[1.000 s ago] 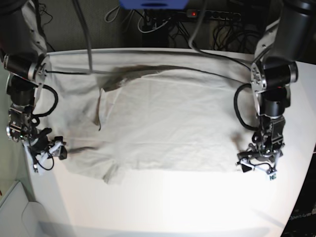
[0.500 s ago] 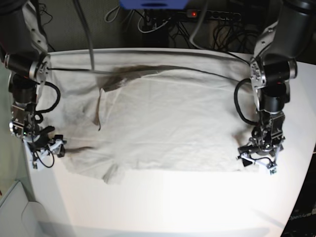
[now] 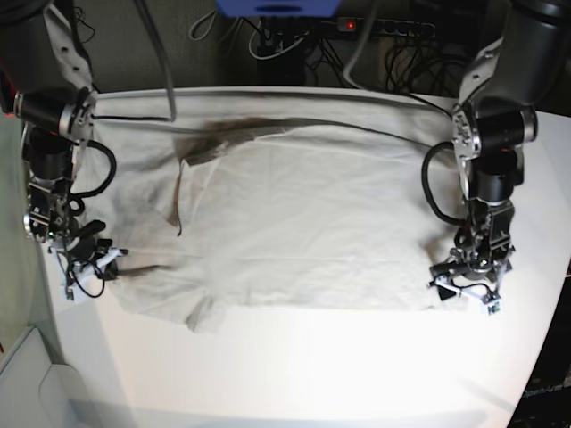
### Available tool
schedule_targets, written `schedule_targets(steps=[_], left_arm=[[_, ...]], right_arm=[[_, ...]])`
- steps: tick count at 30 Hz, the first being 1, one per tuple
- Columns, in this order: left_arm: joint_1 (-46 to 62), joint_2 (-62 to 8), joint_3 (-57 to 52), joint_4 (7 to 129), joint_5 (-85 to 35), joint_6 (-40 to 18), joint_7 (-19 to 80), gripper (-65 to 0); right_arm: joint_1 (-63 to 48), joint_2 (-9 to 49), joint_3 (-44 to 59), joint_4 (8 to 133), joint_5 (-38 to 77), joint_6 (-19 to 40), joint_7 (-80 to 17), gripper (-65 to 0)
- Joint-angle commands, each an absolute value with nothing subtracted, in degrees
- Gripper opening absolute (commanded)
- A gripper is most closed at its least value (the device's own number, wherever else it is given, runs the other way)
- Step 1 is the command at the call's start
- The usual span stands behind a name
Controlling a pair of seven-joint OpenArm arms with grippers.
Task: Layout the t-shirt on the table in an organized manner, then fold the t-shirt properly
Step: 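Move both grippers to the hem corners and grasp them, then lift the hem with both grippers and fold it over toward the collar fold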
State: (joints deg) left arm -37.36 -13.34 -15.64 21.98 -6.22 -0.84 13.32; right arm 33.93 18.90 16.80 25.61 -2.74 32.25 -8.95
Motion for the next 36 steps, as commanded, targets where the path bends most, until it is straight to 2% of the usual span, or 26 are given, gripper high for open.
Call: schedule_targets(steps=[1,2,4,7,10,13,18,24,29,36], left_arm=[[-38.2,-13.93,-15.78,22.64,-6.55,-0.92,13.14,-18.6],[-37.93,-13.93,-15.78,22.64,-6.55,-1.01,13.14,-20.8],[-37.05,-13.93,-15.78,22.64,-6.55,-1.27,13.14,-29.9],[-36.97,-13.93,-15.78,22.73,-6.55,-1.27,13.05,-49.7],[-36.97,-13.93,-15.78,23.08,-6.55,-1.01,13.23,-64.8],[-37.05,-13.93,-15.87,23.43,-6.55,-1.01,13.58,-64.3],[-37.05,-13.93,-15.96,23.52,-6.64,-1.01,13.67,-64.8],[-36.88,-13.93,-15.96,25.45,-11.56,-1.01,13.76,-64.8],[-32.4,-13.93,-15.87,36.0,-16.66,-0.92,20.35,-64.8],[-25.71,-13.93,-15.87,51.56,-20.79,-0.84,26.59,-64.8]], right_arm=[[35.12,19.65,16.75,26.07,-3.12,32.84,-9.45,-60.2],[35.12,19.65,16.75,26.07,-3.12,32.84,-9.45,-60.6],[35.12,19.65,16.75,26.07,-3.12,32.84,-9.45,-61.5],[35.12,19.47,16.75,26.07,-3.12,32.84,-9.45,-62.1],[35.12,19.38,16.75,26.07,-3.12,32.92,-9.45,-62.1],[35.21,19.3,16.75,26.07,-2.95,33.63,-9.45,-62.4],[35.74,19.3,17.1,26.51,-2.77,40.0,-9.45,-63.1],[37.05,19.74,17.19,26.51,-2.68,40.0,-9.45,-63.1],[36.88,19.82,17.19,29.76,-2.68,40.0,-9.89,-63.1],[35.47,19.82,18.68,37.67,-0.84,40.0,-15.78,-64.4]])
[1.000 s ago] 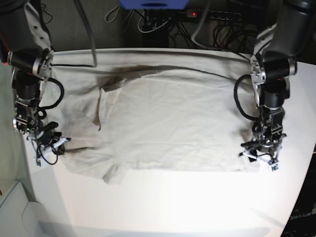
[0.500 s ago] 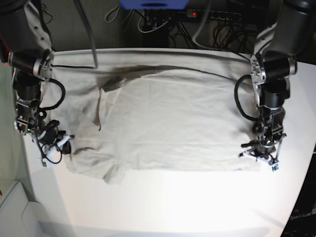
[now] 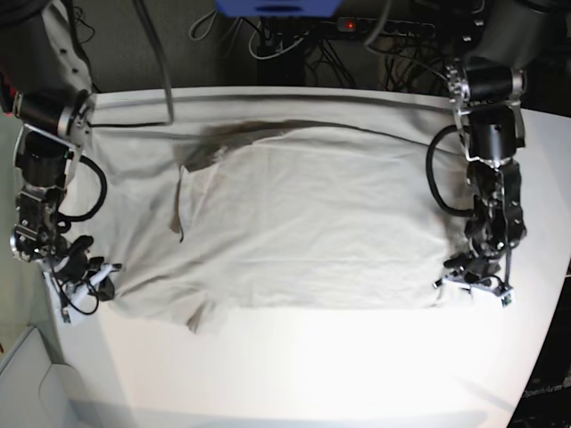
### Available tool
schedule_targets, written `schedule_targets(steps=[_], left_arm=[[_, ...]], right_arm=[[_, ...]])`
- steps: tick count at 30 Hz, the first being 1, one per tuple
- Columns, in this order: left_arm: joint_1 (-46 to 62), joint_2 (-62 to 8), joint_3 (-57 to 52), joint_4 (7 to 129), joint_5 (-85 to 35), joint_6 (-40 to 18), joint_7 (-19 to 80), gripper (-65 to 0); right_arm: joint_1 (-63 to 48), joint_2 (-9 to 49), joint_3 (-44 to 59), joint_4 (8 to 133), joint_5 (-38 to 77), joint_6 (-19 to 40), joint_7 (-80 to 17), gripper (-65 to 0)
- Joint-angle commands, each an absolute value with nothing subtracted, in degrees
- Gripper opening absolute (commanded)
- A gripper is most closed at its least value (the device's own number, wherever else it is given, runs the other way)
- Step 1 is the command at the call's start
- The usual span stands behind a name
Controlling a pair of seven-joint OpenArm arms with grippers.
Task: Layout the t-shirt on the table in an organized manner, then fold the t-shirt properly
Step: 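Lift the hem with both grippers and fold it over toward the collar fold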
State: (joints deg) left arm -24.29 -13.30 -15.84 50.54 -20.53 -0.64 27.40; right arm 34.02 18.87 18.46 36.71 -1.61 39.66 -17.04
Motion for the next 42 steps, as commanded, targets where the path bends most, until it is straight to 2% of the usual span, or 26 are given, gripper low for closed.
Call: schedule_targets(steps=[1,5,13,23,31,36,42], left_arm=[[-25.1,-13.93,-15.87,52.88,-21.23,-0.84,27.03,-64.8],[-22.55,-13.93,-16.92,57.36,-22.46,-0.84,29.05,-64.8],[-18.07,-13.41,-25.63,67.82,-22.81,-0.92,36.09,-64.8],[-15.43,-13.49,-25.63,71.69,-22.9,-0.92,36.97,-64.8],[-13.23,-13.49,-25.71,78.9,-22.9,-0.92,43.3,-64.8],[-11.12,-11.82,-30.46,82.24,-22.9,-0.92,44.09,-64.8],[-10.24,-11.12,-36.0,86.37,-22.9,-1.45,50.59,-64.8]], right_arm=[[34.86,19.82,18.95,39.43,-0.84,40.0,-16.48,-64.4],[32.13,19.38,19.3,45.23,-0.84,40.0,-18.86,-64.5],[24.75,17.63,24.4,59.82,-0.84,40.0,-26.15,-64.5],[16.4,16.13,24.57,70.37,-0.84,40.0,-26.59,-64.5],[12.88,15.69,24.57,77.76,-0.84,40.0,-26.59,-64.5],[10.42,15.69,24.57,82.51,-0.84,40.0,-28.88,-64.5],[8.66,15.34,27.21,86.37,-0.84,40.0,-29.58,-64.6]])
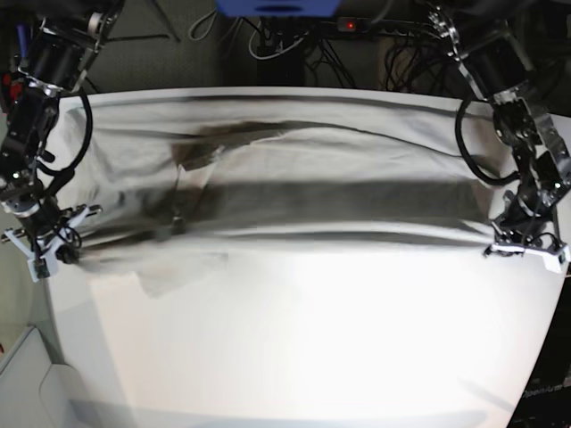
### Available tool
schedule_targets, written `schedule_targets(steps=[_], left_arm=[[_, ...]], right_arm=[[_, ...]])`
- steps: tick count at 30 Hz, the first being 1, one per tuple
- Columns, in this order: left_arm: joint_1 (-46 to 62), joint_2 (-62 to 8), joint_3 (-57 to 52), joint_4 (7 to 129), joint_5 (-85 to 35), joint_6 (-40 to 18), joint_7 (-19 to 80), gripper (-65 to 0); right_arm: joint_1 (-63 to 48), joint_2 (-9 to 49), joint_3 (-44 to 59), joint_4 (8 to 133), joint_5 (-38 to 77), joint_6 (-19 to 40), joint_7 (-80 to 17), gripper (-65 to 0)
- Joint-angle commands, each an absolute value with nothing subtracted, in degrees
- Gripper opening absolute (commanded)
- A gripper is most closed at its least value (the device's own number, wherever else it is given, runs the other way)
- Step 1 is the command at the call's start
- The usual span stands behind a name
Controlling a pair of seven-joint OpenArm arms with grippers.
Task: Layout the t-shirt on the table in an organized manner, then fold the t-shirt properly
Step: 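Lift the hem with both grippers and fold it over toward the collar fold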
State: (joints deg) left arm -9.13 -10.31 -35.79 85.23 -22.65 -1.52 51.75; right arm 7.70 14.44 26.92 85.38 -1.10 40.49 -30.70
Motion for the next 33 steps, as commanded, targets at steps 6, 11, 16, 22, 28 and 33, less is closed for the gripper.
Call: schedule_targets(steps=[6,11,16,22,28,33], left_arm=[[-8.31,-11.12,-37.41,89.8,-22.9,-1.45,53.23,-64.8],[-5.93,-11.12,-37.05,90.24,-22.9,-1.45,53.14,-64.8],[-4.09,-11.03,-36.97,88.31,-22.9,-1.45,52.62,-64.8],[-2.77,-10.95,-36.97,87.08,-22.9,-1.45,52.62,-64.8],[-1.45,-10.95,-36.88,87.08,-22.9,-1.45,53.23,-64.8],[0.13,-10.95,-36.88,87.34,-22.9,-1.45,53.23,-64.8]], right_arm=[[5.49,14.9,29.93,90.77,-0.92,40.0,-34.59,-64.6],[0.57,12.53,29.85,94.2,-0.92,40.0,-34.95,-64.6],[-3.3,9.89,29.85,94.99,-0.92,40.0,-34.77,-64.5],[-6.2,8.92,29.49,94.99,-0.92,40.0,-34.77,-64.4],[-6.99,9.1,29.76,94.99,-0.92,40.0,-35.03,-64.3],[-8.48,9.36,29.32,94.99,-0.92,40.0,-35.03,-64.3]])
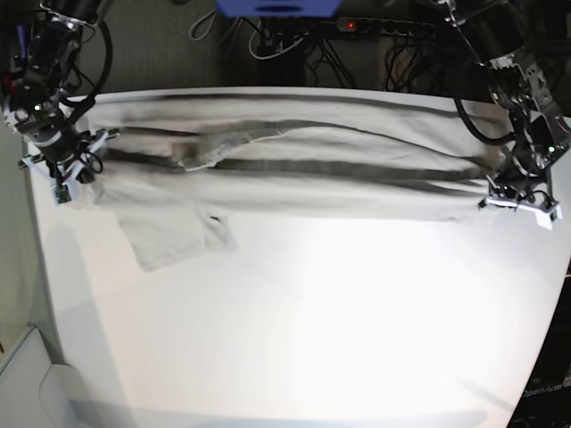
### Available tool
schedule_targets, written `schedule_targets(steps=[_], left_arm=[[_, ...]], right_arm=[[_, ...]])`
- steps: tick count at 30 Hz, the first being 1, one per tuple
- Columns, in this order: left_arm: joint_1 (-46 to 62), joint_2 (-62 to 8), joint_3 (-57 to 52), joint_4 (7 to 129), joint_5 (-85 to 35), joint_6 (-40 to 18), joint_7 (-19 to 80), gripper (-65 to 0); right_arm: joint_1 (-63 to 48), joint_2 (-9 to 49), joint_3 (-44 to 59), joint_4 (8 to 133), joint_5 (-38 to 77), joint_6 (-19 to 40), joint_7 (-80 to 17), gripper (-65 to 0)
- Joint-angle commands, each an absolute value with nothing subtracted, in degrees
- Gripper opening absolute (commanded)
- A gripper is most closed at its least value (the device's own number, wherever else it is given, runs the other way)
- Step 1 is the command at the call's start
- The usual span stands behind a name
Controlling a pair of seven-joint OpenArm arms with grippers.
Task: Layout the t-shirt on the table in an organized manner, then fold the t-shirt properly
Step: 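Lift the hem with both grippers and fold it over toward the collar fold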
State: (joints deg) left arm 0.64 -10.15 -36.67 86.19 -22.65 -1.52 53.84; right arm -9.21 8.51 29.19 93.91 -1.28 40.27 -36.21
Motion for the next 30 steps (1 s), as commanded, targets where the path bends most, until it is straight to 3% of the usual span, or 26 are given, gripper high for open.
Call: schedule_targets(steps=[1,30], left_arm=[[0.31,-10.95,-36.88,87.34,-22.9,-1.45,53.23,-64.8],[2.51,-11.3,-36.88,84.62,-22.29,-1.45,55.6,-64.7]], right_arm=[[-8.48,9.36,29.41,94.99,-0.92,40.0,-35.03,-64.3],[-12.0,10.33,28.97,94.73,-1.19,40.0,-35.03,-64.1]])
